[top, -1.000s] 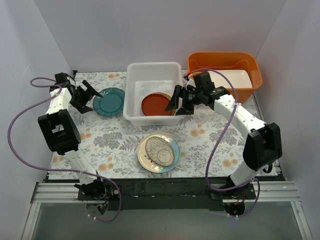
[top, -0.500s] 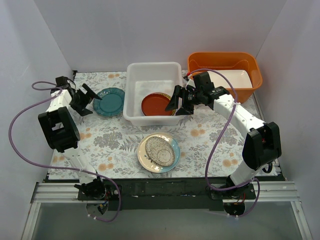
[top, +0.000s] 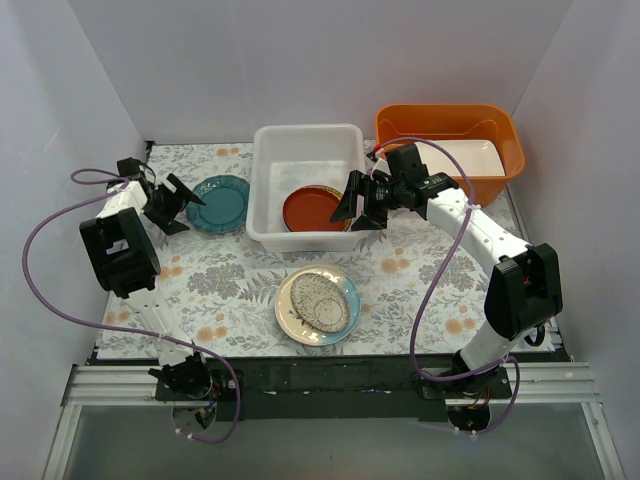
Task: Place the plates into the plastic bin on the countertop
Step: Pick up the plate at the center of the board.
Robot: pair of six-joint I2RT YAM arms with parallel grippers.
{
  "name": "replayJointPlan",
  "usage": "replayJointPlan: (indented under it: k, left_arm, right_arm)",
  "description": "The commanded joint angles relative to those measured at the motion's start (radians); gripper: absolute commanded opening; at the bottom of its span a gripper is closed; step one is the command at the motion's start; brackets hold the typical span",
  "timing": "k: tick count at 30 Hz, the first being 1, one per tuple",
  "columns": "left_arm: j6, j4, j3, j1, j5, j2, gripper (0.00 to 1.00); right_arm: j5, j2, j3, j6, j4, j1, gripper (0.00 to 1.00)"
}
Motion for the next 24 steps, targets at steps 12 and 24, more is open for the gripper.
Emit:
replayJointPlan:
  k: [12, 24]
  left_arm:
    - [-0.015, 0.088, -0.064, 0.001, 0.073, 0.009, 0.62]
    - [-0.03, 0.192, -0.14, -0.01, 0.142, -0.022, 0.42]
  right_arm:
    - [-0.006, 0.008, 0.042, -0.019, 0.001, 0.004, 0.83]
    - [-0.005, 0.005, 0.032, -0.017, 0.003, 0.004, 0.83]
